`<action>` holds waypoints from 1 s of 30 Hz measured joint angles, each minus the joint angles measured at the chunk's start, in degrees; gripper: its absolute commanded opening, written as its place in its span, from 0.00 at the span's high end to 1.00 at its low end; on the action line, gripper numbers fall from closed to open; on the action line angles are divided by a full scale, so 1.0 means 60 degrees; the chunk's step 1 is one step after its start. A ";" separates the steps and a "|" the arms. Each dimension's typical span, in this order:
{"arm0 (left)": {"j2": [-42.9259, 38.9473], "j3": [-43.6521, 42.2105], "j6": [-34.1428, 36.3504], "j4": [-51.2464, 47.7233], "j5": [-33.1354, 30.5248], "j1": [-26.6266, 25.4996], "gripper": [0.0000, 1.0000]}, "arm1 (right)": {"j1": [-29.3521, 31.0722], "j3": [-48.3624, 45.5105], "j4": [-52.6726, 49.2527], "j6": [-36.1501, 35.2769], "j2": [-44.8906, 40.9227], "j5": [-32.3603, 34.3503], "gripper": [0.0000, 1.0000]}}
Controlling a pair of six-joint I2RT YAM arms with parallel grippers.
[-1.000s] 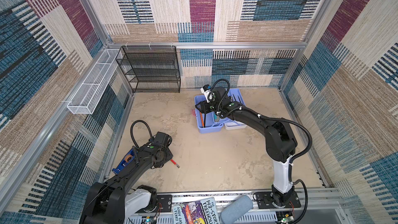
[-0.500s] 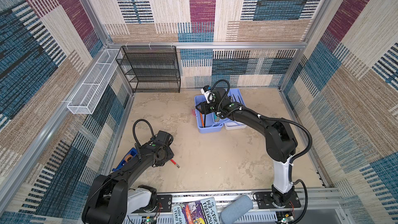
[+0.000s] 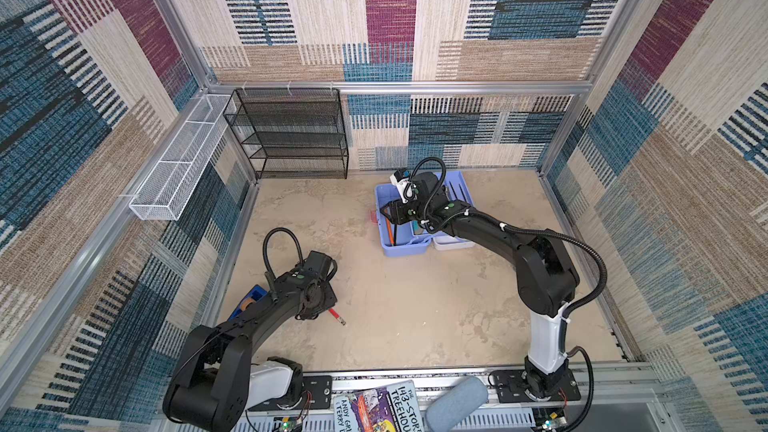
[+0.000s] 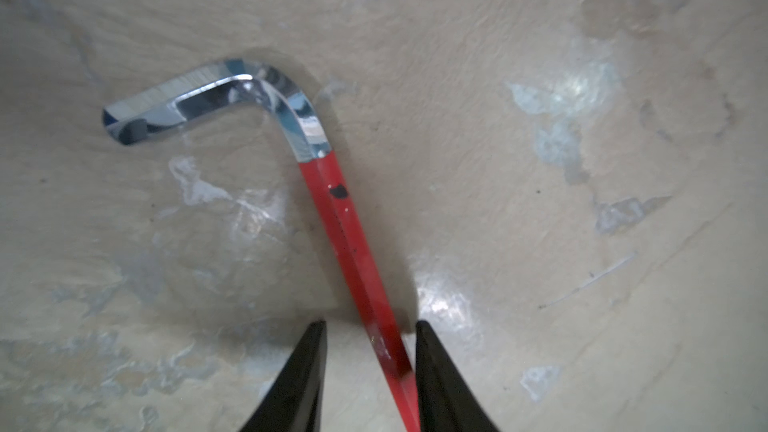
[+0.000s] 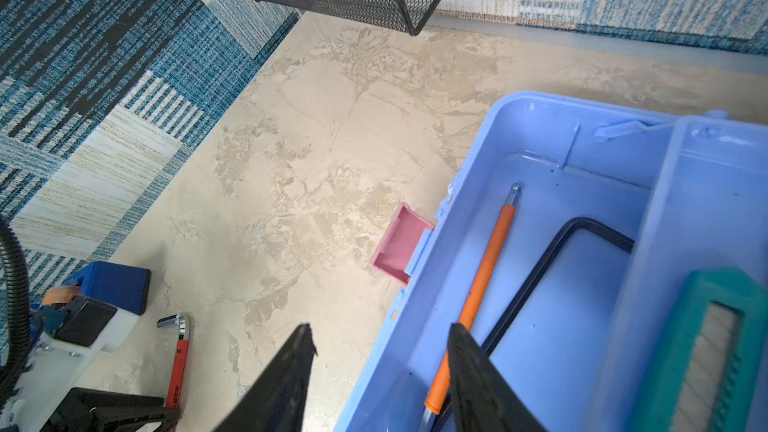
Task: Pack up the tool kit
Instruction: 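Grasp the red hex key with the left gripper and lift it toward the box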
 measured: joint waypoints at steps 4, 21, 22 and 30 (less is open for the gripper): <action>0.0153 0.0025 0.0138 0.0331 -0.0051 -0.0022 0.71 | -0.0033 -0.0106 0.0004 -0.0007 -0.0160 0.0069 0.45; 0.0146 -0.0062 0.0208 0.1158 0.0441 -0.0066 1.00 | -0.0102 -0.0437 0.0018 -0.0004 -0.0506 0.0346 0.45; 0.0135 -0.0062 0.0208 0.1177 0.0470 -0.0073 1.00 | -0.0102 -0.0466 0.0015 0.0000 -0.0532 0.0397 0.45; 0.0124 0.0222 0.0390 0.1158 0.0889 -0.0098 1.00 | -0.0102 -0.0510 0.0029 0.0106 -0.0681 0.0401 0.45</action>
